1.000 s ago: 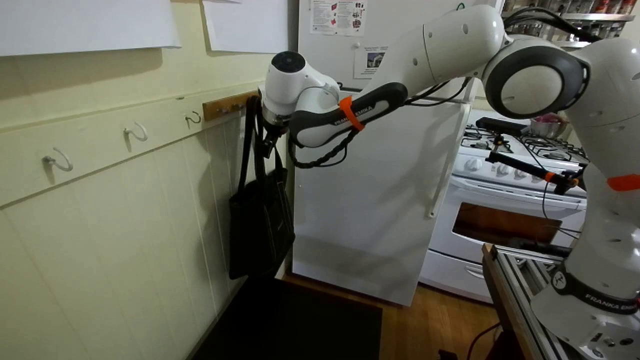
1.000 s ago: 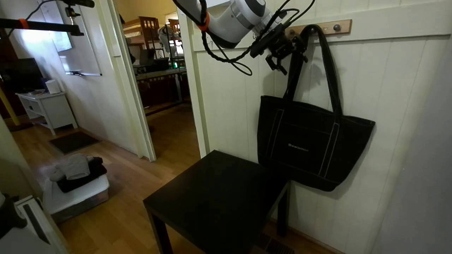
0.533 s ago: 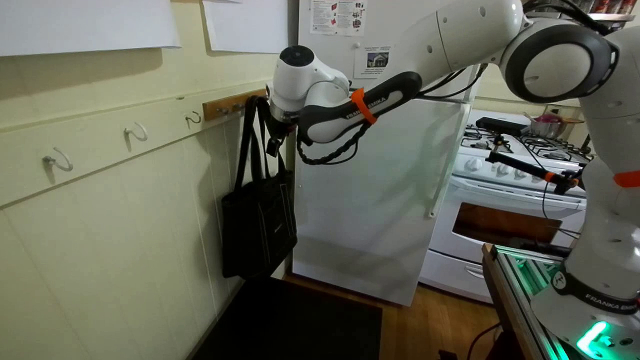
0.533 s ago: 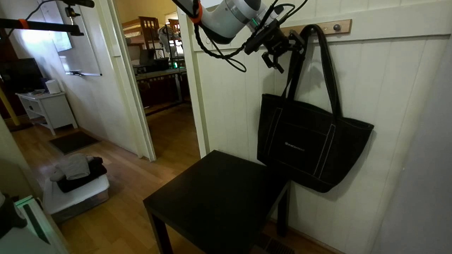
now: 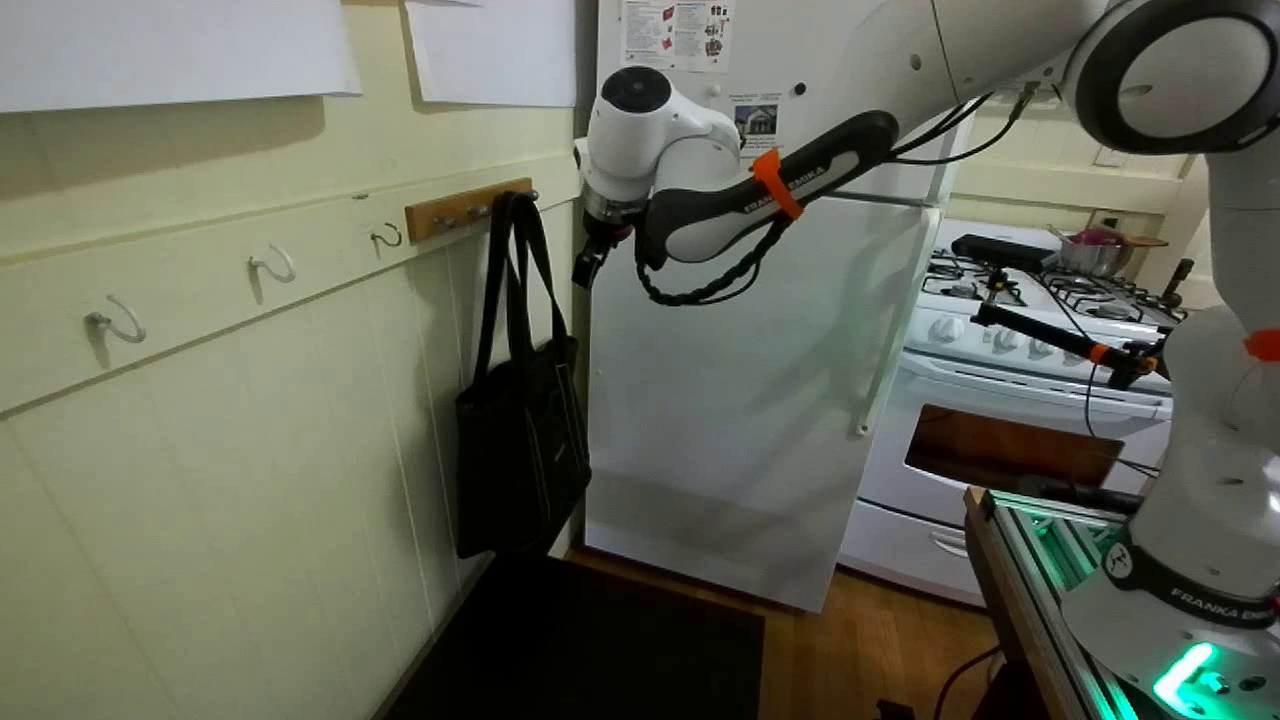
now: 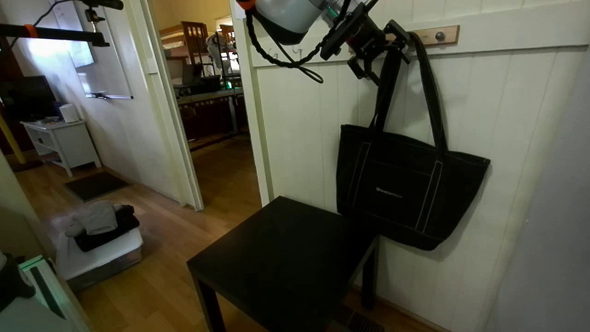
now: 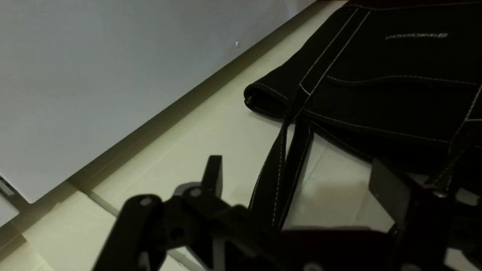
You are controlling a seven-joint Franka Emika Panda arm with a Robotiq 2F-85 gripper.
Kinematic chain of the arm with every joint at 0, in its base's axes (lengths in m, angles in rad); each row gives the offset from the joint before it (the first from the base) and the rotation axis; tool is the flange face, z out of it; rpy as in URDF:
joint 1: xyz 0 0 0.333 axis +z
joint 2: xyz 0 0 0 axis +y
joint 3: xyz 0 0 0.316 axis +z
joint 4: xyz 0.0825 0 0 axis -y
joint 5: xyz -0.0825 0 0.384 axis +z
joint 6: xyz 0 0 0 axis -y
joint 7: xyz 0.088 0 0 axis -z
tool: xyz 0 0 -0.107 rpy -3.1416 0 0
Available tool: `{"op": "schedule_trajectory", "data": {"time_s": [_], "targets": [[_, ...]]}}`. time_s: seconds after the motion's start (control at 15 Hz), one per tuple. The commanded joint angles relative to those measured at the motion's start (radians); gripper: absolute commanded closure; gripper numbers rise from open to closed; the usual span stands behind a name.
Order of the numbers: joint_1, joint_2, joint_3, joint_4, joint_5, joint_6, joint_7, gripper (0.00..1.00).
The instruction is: Move the black bag to the next hook on the right
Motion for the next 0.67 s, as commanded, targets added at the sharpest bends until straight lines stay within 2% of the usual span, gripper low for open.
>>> {"op": "schedule_trajectory", "data": {"time_s": [0.0, 0.27, 0.6], "targets": [[-0.004, -0.083, 0.011, -0.113, -0.071, 0.019, 0.074, 0.0], [-0.019, -0.146, 0.034, -0.188, -0.099, 0.046, 0.115, 0.0], [-0.047, -0.223, 0.057, -0.285, -0.099, 0.142, 0.132, 0.0]]}}
